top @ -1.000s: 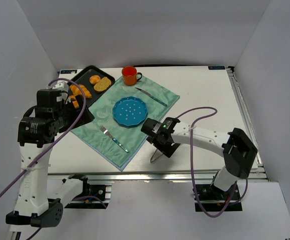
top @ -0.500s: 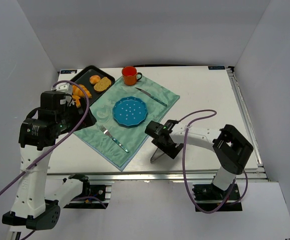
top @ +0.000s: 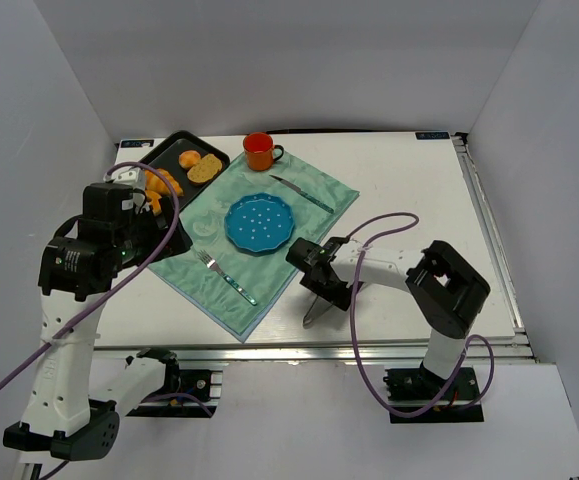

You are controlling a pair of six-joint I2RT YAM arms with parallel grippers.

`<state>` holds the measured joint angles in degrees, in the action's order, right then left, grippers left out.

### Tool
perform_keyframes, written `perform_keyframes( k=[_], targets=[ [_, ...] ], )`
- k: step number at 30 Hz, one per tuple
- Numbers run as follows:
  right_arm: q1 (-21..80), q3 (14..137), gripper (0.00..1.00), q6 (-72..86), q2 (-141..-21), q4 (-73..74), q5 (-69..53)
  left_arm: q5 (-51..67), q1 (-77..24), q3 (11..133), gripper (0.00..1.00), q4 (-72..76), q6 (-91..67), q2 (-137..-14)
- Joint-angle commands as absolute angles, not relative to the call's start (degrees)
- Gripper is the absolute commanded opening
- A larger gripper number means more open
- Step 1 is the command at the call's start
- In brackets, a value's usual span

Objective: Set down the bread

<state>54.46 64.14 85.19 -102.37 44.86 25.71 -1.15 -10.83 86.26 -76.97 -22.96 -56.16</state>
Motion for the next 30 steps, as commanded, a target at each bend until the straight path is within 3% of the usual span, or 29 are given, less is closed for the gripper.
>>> perform_keyframes(
  k=[1,12,18,23,30],
  targets=[
    [54.1,63.6,0.89,87.9,-102.6,41.8,26.5,-2.1,-11.2,85.6,0.98,-80.8,-22.4,-55.3],
    [54.1,60.2,0.84,93.1,-102.3,40.8,23.9,-1.8,-11.2,85.1,0.98,-80.7,-22.5,-55.5],
    [54.1,61.0,0.72,94.1,-101.4,43.1,25.3,-1.9,-11.6,85.5,0.98,-80.7,-22.5,-56.1],
    [54.1,64.3,0.53,89.8,-97.8,47.4,28.8,-1.8,-11.9,86.7,0.98,-80.5,-22.6,-57.2],
    [55.0,75.4,0.50,75.8,-88.2,58.4,31.6,-1.1,-12.0,91.2,0.98,-79.6,-22.9,-59.8]
  ],
)
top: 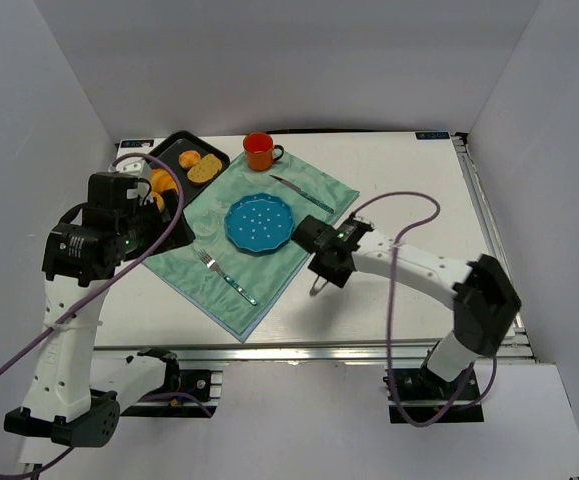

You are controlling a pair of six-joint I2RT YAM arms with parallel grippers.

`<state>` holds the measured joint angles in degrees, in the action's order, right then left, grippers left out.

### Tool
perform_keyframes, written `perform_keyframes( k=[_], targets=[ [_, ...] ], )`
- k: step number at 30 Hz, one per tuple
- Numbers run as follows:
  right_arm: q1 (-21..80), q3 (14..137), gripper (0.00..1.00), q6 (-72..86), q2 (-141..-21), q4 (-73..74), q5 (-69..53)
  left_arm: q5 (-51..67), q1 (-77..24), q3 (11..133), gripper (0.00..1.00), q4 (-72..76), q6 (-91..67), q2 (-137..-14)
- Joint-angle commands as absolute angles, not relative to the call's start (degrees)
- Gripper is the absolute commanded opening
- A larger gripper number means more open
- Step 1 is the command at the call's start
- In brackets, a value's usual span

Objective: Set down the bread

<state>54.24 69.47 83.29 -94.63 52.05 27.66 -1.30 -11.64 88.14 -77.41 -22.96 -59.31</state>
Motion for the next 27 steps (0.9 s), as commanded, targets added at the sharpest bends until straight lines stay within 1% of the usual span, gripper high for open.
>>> perform_keyframes(
  k=[1,5,10,14,15,18,19,22,25,27],
  targets=[
    [55.3,76.8,0.50,73.8,-87.4,61.0,31.6,-1.2,-12.0,92.3,0.98,-79.5,-22.9,-60.2],
    [56.2,83.5,0.50,64.4,-85.3,66.4,29.9,-2.3,-12.0,96.3,0.98,-79.7,-23.0,-63.3],
    [57.0,94.8,0.47,53.7,-87.5,69.4,26.6,-9.0,-12.0,104.0,0.98,-80.2,-23.9,-67.8],
    [57.2,104.9,0.46,40.4,-92.7,65.8,23.3,-18.1,-12.0,107.6,0.98,-78.2,-27.6,-67.9],
    [57.2,109.5,0.46,38.0,-95.5,63.7,21.6,-20.7,-12.0,108.4,0.98,-77.7,-28.3,-67.8],
    [57.2,116.1,0.45,30.5,-101.9,60.0,18.4,-23.1,-12.0,111.0,0.98,-76.8,-30.0,-68.0],
    [57.3,120.0,0.45,29.2,-103.5,59.1,17.6,-24.4,-12.0,111.5,0.98,-76.9,-30.3,-68.0],
    [57.3,126.2,0.44,25.1,-109.8,54.2,14.1,-25.3,-12.0,112.0,0.98,-75.7,-31.3,-68.1],
    [57.3,129.6,0.43,22.2,-116.2,47.7,11.0,-25.1,-12.0,111.6,0.98,-73.7,-31.4,-67.4],
    [57.2,130.5,0.42,19.9,-118.0,41.7,9.2,-24.7,-12.0,111.5,0.98,-71.4,-31.4,-66.8]
  ],
)
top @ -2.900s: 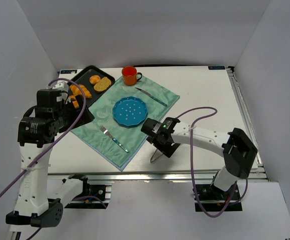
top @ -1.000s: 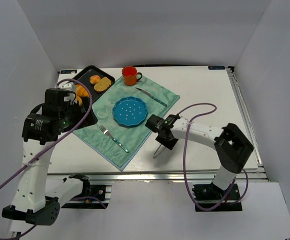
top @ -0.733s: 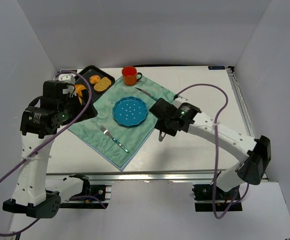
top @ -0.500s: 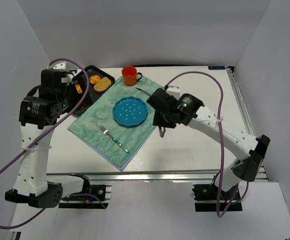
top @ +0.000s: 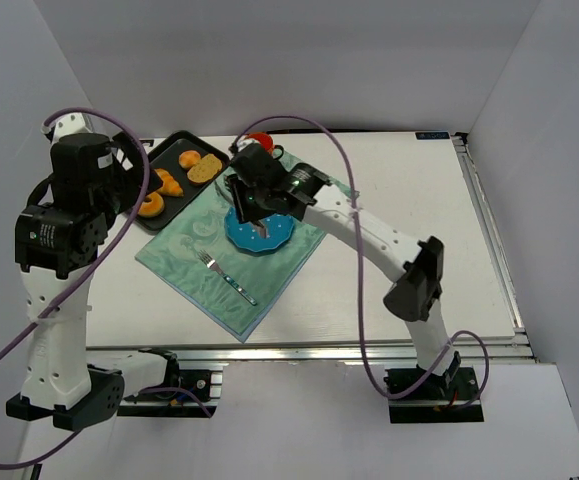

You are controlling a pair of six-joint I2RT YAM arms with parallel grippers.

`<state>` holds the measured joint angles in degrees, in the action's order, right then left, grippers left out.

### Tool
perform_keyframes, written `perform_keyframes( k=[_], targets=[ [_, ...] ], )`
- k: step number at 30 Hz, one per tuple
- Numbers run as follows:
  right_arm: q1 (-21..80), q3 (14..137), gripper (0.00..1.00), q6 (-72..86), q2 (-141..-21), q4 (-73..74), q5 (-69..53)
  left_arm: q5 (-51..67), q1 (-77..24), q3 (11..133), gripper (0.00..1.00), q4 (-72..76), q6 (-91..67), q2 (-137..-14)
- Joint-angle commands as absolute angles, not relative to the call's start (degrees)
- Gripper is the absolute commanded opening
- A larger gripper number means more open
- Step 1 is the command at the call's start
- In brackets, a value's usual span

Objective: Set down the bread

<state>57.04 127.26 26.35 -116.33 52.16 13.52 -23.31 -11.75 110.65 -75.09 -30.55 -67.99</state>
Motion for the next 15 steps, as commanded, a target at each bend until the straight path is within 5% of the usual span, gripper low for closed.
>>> perform_keyframes(
  k=[1,15],
  targets=[
    [57.2,131.3,0.41,19.0,-118.9,39.7,8.6,-24.5,-12.0,111.4,0.98,-70.4,-31.4,-66.5],
    [54.5,135.0,0.40,8.1,-136.2,10.2,-1.0,-15.4,-12.0,112.2,0.97,-65.3,-29.1,-67.1]
  ],
)
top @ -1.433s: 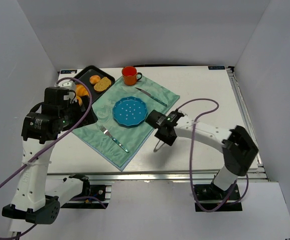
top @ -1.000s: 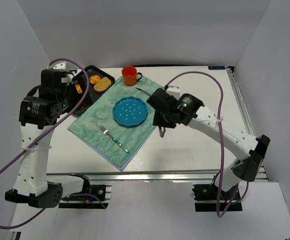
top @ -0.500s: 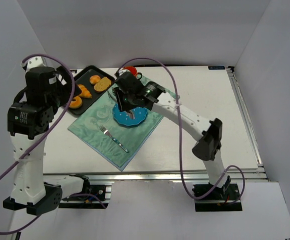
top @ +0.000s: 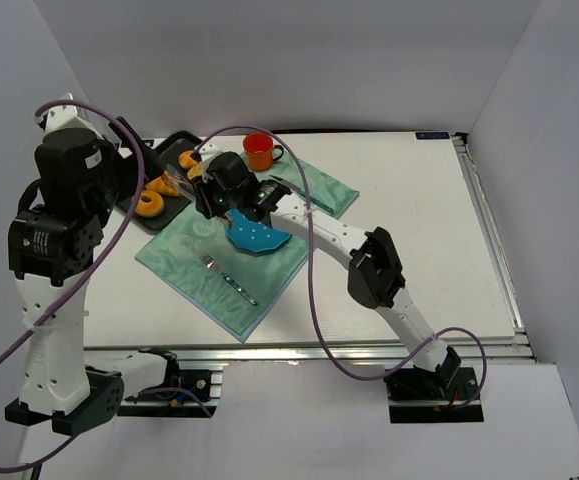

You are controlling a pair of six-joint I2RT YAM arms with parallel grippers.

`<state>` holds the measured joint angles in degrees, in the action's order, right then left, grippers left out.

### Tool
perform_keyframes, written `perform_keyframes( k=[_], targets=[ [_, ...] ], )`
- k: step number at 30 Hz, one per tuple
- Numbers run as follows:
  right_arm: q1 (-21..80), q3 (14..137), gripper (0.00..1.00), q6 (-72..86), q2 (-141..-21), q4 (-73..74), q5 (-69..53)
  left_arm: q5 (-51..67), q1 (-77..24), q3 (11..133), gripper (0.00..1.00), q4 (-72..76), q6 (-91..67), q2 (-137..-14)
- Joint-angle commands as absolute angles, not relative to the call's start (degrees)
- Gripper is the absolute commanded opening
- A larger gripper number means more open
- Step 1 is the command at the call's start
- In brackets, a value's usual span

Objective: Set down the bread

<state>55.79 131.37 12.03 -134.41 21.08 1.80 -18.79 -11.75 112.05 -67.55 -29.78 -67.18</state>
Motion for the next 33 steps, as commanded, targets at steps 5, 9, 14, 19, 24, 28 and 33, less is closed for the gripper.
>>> perform_keyframes(
  k=[5,9,14,19,24,28,33],
  targets=[
    [52.8,136.0,0.42,5.8,-141.4,4.6,-2.2,-13.1,-12.0,107.5,0.96,-63.9,-28.7,-64.3],
    [51.8,136.6,0.45,5.0,-144.0,2.1,-3.3,-12.7,-12.0,106.2,0.96,-64.3,-29.1,-63.4],
    [51.6,138.0,0.49,4.7,-147.2,1.7,-4.0,-12.9,-12.0,107.4,0.95,-65.5,-27.5,-64.4],
    [51.6,137.3,0.51,4.9,-148.7,1.4,-4.4,-12.7,-12.0,106.8,0.95,-65.1,-27.5,-64.3],
    [51.6,138.3,0.51,4.9,-150.5,1.0,-5.1,-13.2,-12.0,105.6,0.95,-65.4,-27.8,-64.0],
    [51.7,138.4,0.55,4.5,-151.1,0.6,-4.1,-13.2,-12.0,104.8,0.95,-65.5,-27.9,-63.8],
    [51.7,138.8,0.54,3.6,-152.0,0.6,-2.5,-13.2,-12.0,104.8,0.95,-65.3,-28.2,-64.0]
  ],
)
